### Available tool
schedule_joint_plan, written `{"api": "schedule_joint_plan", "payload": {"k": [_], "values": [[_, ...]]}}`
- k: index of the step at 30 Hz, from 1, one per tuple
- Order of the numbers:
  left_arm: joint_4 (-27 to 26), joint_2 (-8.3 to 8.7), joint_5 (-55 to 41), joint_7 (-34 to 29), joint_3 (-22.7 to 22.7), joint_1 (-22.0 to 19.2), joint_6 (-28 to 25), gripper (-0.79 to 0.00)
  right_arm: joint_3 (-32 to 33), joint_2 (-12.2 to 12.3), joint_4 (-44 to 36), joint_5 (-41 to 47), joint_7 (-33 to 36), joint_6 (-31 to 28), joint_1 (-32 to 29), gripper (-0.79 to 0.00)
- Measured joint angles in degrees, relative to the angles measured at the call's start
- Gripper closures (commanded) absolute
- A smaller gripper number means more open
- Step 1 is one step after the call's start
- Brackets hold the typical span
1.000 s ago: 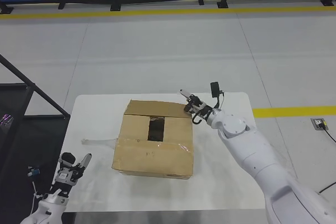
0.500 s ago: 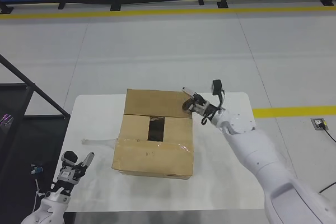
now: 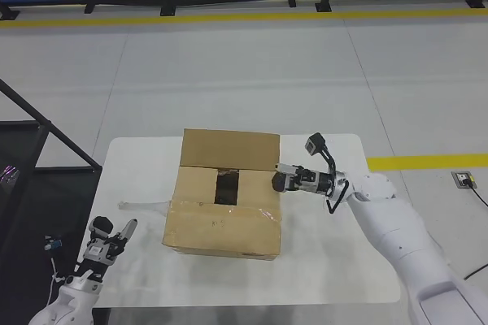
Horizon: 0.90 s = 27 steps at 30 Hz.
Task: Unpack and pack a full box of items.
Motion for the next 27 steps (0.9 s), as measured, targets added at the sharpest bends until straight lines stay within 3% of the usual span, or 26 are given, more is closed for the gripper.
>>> {"api": "schedule_joint_plan", "payload": {"k": [8,27], "values": [[-0.5,0.04,0.6,-0.1,-0.2,-0.2,0.1,-0.785,0.4,1.9,-5.7,-5.0,2.1,2.1,-3.8,-0.785],[-0.4,-0.1,0.4,1.4,-0.4,0.8,0.4,-0.785,2.7,6.1,-25.1,-3.9,5.5,5.4,-12.0,-0.785]]}}
